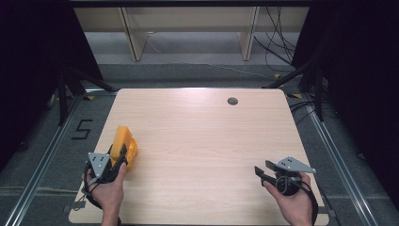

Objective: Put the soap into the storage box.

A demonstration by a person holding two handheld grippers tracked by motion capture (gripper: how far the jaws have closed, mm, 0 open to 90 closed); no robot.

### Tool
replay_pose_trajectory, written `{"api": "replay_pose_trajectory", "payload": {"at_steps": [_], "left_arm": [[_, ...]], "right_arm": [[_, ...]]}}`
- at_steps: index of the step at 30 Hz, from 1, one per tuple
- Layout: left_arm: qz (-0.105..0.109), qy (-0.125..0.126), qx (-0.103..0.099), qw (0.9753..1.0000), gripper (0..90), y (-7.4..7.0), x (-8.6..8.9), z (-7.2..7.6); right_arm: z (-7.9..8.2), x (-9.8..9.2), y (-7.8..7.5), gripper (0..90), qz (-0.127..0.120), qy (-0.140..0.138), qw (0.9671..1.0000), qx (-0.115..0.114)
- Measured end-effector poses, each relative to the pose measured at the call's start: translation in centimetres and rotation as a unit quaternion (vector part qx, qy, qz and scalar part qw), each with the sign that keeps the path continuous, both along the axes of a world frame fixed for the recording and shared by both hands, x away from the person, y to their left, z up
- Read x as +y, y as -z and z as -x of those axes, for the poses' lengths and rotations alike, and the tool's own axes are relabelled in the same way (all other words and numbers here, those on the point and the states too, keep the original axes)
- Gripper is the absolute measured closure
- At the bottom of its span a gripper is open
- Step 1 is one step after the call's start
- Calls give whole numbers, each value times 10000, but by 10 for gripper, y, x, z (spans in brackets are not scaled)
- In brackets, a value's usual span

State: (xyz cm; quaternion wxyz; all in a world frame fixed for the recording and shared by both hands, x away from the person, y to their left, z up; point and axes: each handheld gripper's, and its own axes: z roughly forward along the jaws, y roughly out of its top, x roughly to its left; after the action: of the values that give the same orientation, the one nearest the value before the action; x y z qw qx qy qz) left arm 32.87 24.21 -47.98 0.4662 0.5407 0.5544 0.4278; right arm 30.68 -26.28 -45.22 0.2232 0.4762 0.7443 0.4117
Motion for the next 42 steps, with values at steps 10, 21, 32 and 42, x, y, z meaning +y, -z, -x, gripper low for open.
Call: {"api": "replay_pose_trajectory", "payload": {"at_steps": [10, 21, 32, 42], "left_arm": [[-51, 11, 135, 9999, 607, 8, 2, -2], [-165, 57, 267, 9995, 607, 15, 1, -6], [-126, 67, 398, 9991, 606, 22, 3, -9], [-106, 58, 432, 9990, 591, 22, 3, -11]], "right_arm": [[1, 1, -1, 505, -60, -56, 9999, 63], [0, 1, 0, 501, 54, -73, 9999, 100], [0, 1, 1, 500, 76, -81, 9999, 118], [0, 2, 1, 495, 98, -97, 9998, 133]]}}
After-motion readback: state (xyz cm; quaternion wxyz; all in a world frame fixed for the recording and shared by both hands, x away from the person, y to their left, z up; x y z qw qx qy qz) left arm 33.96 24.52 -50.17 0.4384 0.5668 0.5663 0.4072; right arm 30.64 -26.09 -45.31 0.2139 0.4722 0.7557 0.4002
